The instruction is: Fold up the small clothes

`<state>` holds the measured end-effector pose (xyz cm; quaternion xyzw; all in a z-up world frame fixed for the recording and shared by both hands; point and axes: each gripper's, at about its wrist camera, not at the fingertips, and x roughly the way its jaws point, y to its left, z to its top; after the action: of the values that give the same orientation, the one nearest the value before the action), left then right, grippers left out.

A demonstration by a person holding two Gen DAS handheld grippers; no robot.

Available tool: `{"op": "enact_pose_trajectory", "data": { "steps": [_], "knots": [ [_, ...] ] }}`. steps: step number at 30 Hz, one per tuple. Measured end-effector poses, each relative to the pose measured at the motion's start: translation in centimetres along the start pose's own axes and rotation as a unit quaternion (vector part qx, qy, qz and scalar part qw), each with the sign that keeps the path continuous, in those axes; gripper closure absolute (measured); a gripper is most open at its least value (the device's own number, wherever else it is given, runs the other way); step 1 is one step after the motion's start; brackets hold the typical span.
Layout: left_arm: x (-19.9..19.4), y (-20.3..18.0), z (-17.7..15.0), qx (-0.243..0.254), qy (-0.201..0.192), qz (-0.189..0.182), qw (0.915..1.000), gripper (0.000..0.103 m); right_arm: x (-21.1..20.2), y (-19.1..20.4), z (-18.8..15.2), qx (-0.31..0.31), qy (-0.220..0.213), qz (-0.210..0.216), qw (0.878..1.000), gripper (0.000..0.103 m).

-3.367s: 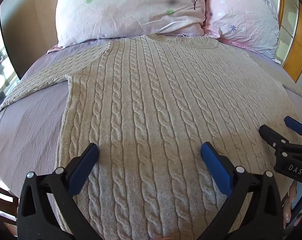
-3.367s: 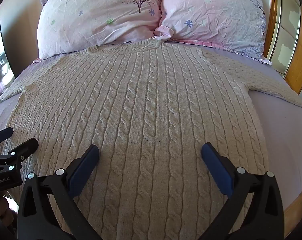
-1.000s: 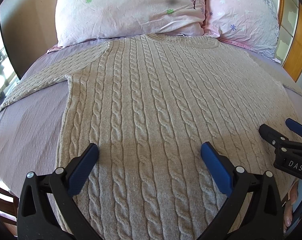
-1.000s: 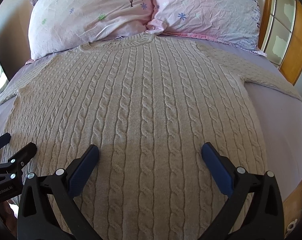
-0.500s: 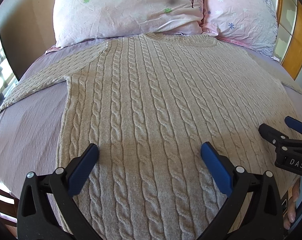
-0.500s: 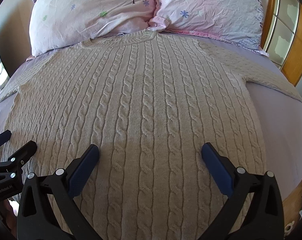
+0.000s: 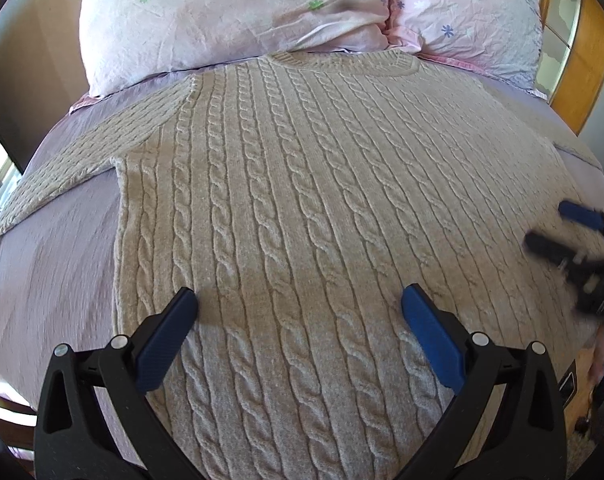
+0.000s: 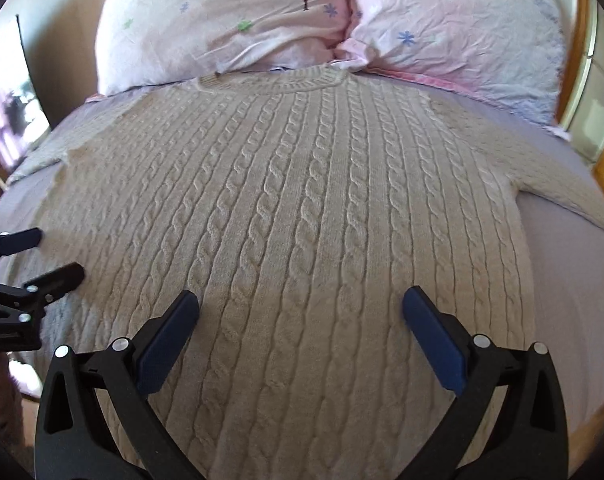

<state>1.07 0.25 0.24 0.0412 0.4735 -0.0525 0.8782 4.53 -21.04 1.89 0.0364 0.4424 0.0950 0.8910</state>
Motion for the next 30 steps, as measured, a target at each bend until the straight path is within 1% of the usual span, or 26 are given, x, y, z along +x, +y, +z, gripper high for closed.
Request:
{"op": "enact_pose_trajectory", "data": {
  "steps": [1,2,3,4,5,6,7,8,9,10,12,14,15,16,17,18,19,21,23,24,25,26,27,28,29,30],
  "knots": [
    [0.0,0.2,0.1,0.003,0.002,-0.008,1.0,0.002,-1.0,-2.5,0.9,0.037,-0.023,-0.006,0.999,0.001],
    [-0.1,0.4,0.3,0.003,0.002,-0.013,0.9999,0.002,-2.4,-6.8,2.0,0.102,-0.057,-0.022,0.993,0.001],
    [-0.2,0.7,0.4,-0.001,-0.002,-0.019,0.9998,0.002,-3.2,-10.1,2.5,0.153,-0.076,-0.03,0.985,0.001],
    [-0.6,1.3,0.7,-0.009,-0.018,-0.024,0.9995,0.002,-4.0,-13.9,2.9,0.213,-0.093,-0.04,0.972,0.001],
    [-1.0,1.7,0.9,-0.015,-0.032,-0.024,0.9991,0.002,-4.7,-17.7,3.0,0.272,-0.107,-0.049,0.955,0.001],
    [-1.4,2.2,1.2,-0.023,-0.047,-0.023,0.9984,0.002,-5.3,-22.6,2.9,0.343,-0.122,-0.057,0.93,0.002],
    [-1.9,3.0,1.7,-0.035,-0.066,-0.024,0.9969,0.002,-5.6,-26.3,2.5,0.394,-0.128,-0.068,0.908,0.014],
    [-2.2,3.6,2.1,-0.045,-0.079,-0.025,0.9955,0.002,-5.9,-30.6,1.9,0.453,-0.133,-0.081,0.878,0.025],
    [-2.5,4.4,2.4,-0.057,-0.091,-0.028,0.9938,0.002,-6.1,-33.0,1.5,0.483,-0.135,-0.087,0.861,0.027],
    [-2.8,5.4,2.9,-0.076,-0.107,-0.031,0.9908,0.002,-6.2,-35.1,1.2,0.508,-0.14,-0.092,0.845,0.031],
    [-3.1,7.1,3.3,-0.107,-0.132,-0.037,0.9848,0.002,-6.1,-38.9,0.7,0.543,-0.142,-0.107,0.821,0.033],
    [-3.1,9.2,3.7,-0.142,-0.151,-0.04,0.9774,0.002,-5.5,-41.3,0.2,0.566,-0.136,-0.109,0.806,0.039],
    [-2.8,10.3,3.8,-0.159,-0.155,-0.037,0.9744,0.002,-5.2,-42.3,-0.1,0.574,-0.146,-0.104,0.799,0.043],
    [-2.6,10.9,4.0,-0.167,-0.154,-0.031,0.9734,0.002,-5.0,-42.7,-0.1,0.578,-0.152,-0.109,0.794,0.05],
    [-2.3,11.6,4.3,-0.174,-0.152,-0.021,0.9726,0.002,-4.9,-42.9,-0.2,0.578,-0.152,-0.118,0.793,0.064],
    [-2.0,12.2,4.4,-0.18,-0.15,-0.012,0.9721,0.002,-4.6,-43.4,-0.2,0.577,-0.146,-0.126,0.793,0.072],
    [-1.7,13.0,4.5,-0.187,-0.145,-0.006,0.9717,0.002,-4.3,-43.7,-0.1,0.578,-0.139,-0.128,0.794,0.092],
    [-1.4,14.4,4.4,-0.195,-0.14,-0.011,0.9707,0.002,-3.8,-43.3,0.3,0.578,-0.141,-0.129,0.794,0.094],
    [-1.4,16.5,3.9,-0.205,-0.142,-0.029,0.9681,0.002,-4.9,-41.6,1.8,0.547,-0.17,-0.129,0.81,0.094],
    [-1.6,17.8,3.8,-0.22,-0.141,-0.026,0.9649,0.002,-5.8,-39.2,3.5,0.508,-0.19,-0.124,0.831,0.095],
    [-2.0,18.6,3.3,-0.231,-0.142,-0.015,0.9624,0.002,-6.3,-36.8,5.0,0.476,-0.202,-0.112,0.848,0.095],
    [-2.2,19.6,3.1,-0.243,-0.145,-0.004,0.959,0.002,-6.7,-34.2,6.6,0.443,-0.216,-0.086,0.866,0.095],
    [-2.6,20.6,2.9,-0.255,-0.153,0.005,0.9547,0.002,-7.0,-30.4,8.6,0.4,-0.228,-0.045,0.887,0.095],
    [-3.0,21.9,2.6,-0.271,-0.162,0.015,0.9486,0.002,-7.2,-26.4,10.6,0.356,-0.235,-0.003,0.905,0.095],
    [-3.2,23.1,2.4,-0.286,-0.167,0.021,0.9432,0.002,-7.1,-21.9,12.3,0.307,-0.237,0.046,0.921,0.095],
    [-3.4,24.1,2.3,-0.3,-0.169,0.024,0.9385,0.002,-6.8,-18.5,13.6,0.27,-0.232,0.084,0.931,0.095]
  ]
}}
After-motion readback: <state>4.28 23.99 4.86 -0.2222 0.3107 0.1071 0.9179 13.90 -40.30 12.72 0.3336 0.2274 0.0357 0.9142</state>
